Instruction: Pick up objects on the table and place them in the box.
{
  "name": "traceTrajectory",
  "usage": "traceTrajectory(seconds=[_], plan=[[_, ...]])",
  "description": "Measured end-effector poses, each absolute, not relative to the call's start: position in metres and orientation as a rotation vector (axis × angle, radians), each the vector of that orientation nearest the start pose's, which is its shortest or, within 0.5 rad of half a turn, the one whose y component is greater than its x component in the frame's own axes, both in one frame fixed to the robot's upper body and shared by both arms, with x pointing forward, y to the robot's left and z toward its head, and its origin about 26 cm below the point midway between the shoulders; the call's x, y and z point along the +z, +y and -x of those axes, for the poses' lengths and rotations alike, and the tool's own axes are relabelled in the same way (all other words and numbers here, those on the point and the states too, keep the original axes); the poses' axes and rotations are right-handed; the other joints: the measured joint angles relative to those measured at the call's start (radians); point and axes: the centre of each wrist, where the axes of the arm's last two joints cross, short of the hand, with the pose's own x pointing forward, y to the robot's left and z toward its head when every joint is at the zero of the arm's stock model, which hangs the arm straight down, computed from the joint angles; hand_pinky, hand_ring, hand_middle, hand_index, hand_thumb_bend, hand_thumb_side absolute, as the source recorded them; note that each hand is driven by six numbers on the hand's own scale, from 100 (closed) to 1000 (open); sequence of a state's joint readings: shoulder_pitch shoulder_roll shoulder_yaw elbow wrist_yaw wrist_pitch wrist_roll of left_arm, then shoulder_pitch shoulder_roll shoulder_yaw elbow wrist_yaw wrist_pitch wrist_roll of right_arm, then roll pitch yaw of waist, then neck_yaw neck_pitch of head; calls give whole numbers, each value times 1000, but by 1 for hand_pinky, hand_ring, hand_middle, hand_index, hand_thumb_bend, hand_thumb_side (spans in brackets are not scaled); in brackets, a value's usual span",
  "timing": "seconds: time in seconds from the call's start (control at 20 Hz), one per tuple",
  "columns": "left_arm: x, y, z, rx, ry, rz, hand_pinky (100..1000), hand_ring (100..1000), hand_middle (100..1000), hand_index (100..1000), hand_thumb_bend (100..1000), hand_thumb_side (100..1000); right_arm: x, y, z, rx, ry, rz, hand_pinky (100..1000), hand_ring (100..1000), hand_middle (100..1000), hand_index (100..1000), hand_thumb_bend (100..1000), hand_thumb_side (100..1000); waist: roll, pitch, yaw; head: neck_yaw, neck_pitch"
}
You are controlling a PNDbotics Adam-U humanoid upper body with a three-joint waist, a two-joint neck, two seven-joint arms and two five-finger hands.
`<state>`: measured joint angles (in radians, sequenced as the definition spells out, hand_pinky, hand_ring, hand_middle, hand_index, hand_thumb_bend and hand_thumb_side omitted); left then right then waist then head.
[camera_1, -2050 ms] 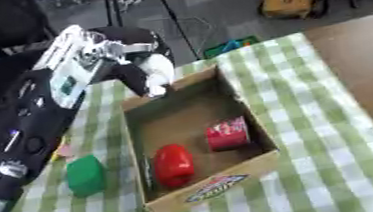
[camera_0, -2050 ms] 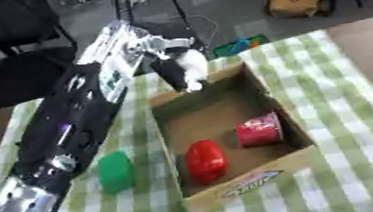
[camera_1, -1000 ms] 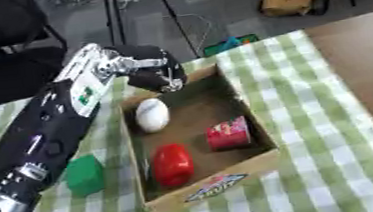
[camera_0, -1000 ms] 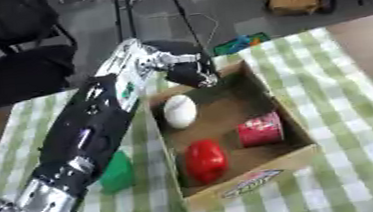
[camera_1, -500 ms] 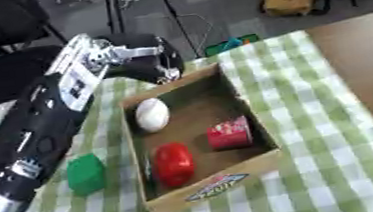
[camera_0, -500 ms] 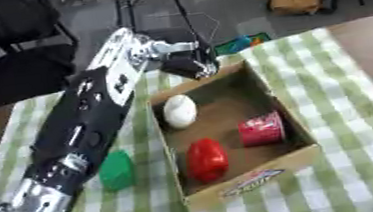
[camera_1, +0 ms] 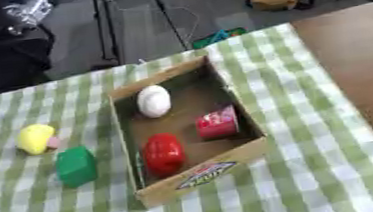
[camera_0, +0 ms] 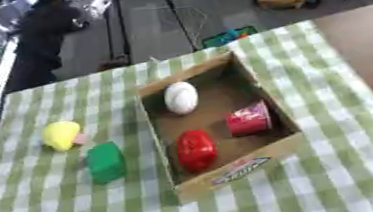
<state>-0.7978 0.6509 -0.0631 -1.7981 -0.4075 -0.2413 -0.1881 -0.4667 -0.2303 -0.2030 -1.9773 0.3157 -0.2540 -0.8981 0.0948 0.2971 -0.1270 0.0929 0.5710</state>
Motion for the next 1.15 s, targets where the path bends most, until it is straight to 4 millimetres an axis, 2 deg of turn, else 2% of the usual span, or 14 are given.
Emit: traceTrajectory(seconds=[0.15,0.25,0.3,0.55,0.8,0.95,1.0,1.05,1.15], plan=[[334,270,-319,1190,2983,958,619,751,734,934,131,1000,248,-281,-313,982,3026,-953,612,585,456,606,100,447,-10,0,15,-2,4],[329,274,-310,1053,3031,938,616,747,729,937,207,998,248,-281,-313,985,3021,-954,612,585,457,610,100,454,-16,0,19,-5,8],[323,277,-308,990,3056,929,616,747,729,937,207,998,249,-282,-313,988,3017,-957,612,585,457,610,100,454,-19,1,24,-6,8],[288,288,-307,760,3163,920,621,756,744,948,211,1000,250,-284,-313,1005,3004,-960,612,586,460,618,100,474,-47,16,40,-9,8],[259,291,-307,612,3220,920,637,768,754,955,252,1000,252,-288,-312,1013,2987,-976,615,599,483,657,100,533,-55,26,50,-9,7],[239,285,-308,458,3283,790,637,767,768,971,220,1000,252,-289,-312,1011,2978,-992,636,621,515,702,100,589,-65,27,60,-17,7],[234,282,-308,408,3305,733,637,767,768,971,220,1000,252,-289,-312,1007,2976,-998,636,621,515,702,100,589,-65,29,62,-21,7],[229,280,-308,365,3325,678,622,753,762,969,200,1000,252,-289,-312,1005,2975,-1004,656,645,542,734,100,636,-65,31,64,-25,7],[218,278,-307,311,3368,592,610,747,759,967,192,1000,252,-289,-312,995,2970,-1021,668,660,561,753,100,665,-64,39,66,-32,2]])
